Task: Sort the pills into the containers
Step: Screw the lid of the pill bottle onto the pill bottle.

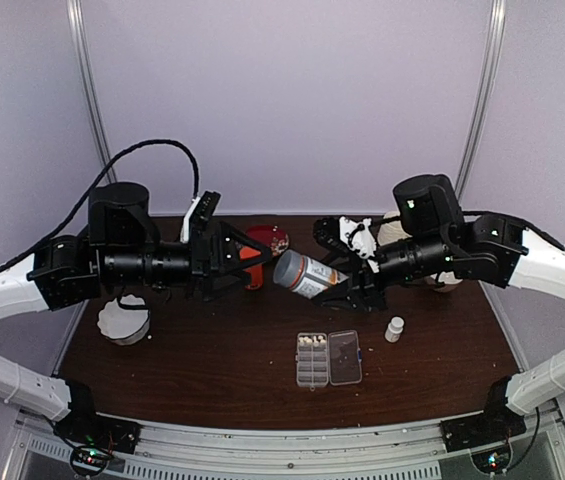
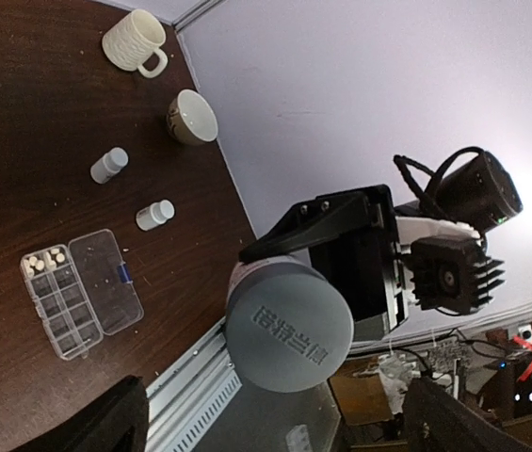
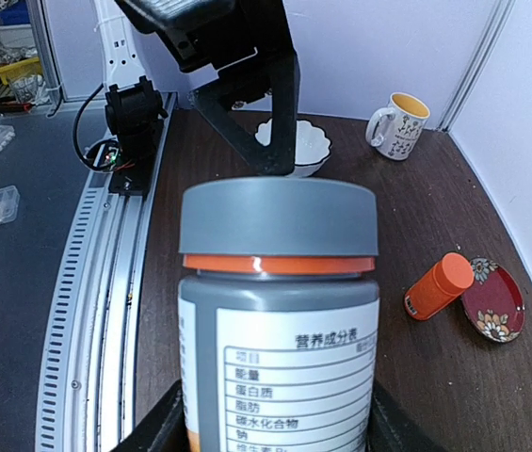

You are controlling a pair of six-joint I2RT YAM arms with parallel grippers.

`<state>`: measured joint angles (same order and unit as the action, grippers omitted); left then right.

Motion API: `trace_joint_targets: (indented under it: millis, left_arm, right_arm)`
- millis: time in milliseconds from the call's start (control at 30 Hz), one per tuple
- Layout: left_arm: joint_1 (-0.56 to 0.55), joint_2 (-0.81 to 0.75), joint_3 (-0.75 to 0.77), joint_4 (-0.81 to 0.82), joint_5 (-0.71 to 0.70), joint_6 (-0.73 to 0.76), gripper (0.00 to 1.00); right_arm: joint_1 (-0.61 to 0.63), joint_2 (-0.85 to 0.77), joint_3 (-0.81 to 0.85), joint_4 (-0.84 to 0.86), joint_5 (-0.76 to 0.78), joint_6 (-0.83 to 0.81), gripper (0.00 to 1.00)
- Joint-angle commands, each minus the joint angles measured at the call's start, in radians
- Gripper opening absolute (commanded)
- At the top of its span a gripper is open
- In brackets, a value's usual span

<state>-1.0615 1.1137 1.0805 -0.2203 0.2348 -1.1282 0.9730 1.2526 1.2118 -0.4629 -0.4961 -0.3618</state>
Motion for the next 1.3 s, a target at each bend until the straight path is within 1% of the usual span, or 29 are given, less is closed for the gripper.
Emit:
trace_joint_targets:
  millis: [0, 167, 233, 400, 633, 900, 967, 1067, 1233, 1267]
  left_arm:
    - [-0.002, 0.005, 0.005, 0.02, -0.03, -0.248, 0.97]
    - [-0.003, 0.029, -0.019, 0.145, 0.016, -0.335, 0.97]
    - [-0.004, 0.047, -0.019, 0.169, 0.035, -0.361, 0.96]
    - [-0.006, 0.061, -0.013, 0.164, 0.036, -0.383, 0.93]
    - [-0.007, 0.067, -0.014, 0.159, 0.037, -0.378, 0.82]
    - [-0.007, 0.07, -0.002, 0.11, 0.04, -0.368, 0.8]
    - [-0.006, 0.076, 0.002, 0.102, 0.045, -0.363, 0.77]
    - [-0.005, 0.078, 0.001, 0.099, 0.047, -0.359, 0.68]
    - [-0.007, 0.084, 0.009, 0.083, 0.052, -0.35, 0.66]
    - [-0.007, 0.086, 0.013, 0.078, 0.053, -0.344, 0.6]
  right_arm:
    - [0.019, 0.003, 0.055, 0.004, 0.04, -0.049, 0.0]
    - [0.035, 0.025, 0.083, -0.017, 0.055, -0.068, 0.0]
    - [0.04, 0.027, 0.086, -0.016, 0.058, -0.073, 0.0]
    - [0.051, 0.04, 0.105, -0.035, 0.066, -0.092, 0.0]
    - [0.067, 0.078, 0.137, -0.086, 0.104, -0.122, 0.0]
    - [0.073, 0.095, 0.154, -0.114, 0.137, -0.144, 0.0]
    - [0.074, 0.103, 0.161, -0.125, 0.138, -0.15, 0.0]
    - [0.076, 0.113, 0.171, -0.136, 0.142, -0.157, 0.0]
    - [0.076, 0.119, 0.172, -0.138, 0.142, -0.158, 0.0]
    - [0.076, 0.12, 0.172, -0.138, 0.139, -0.159, 0.0]
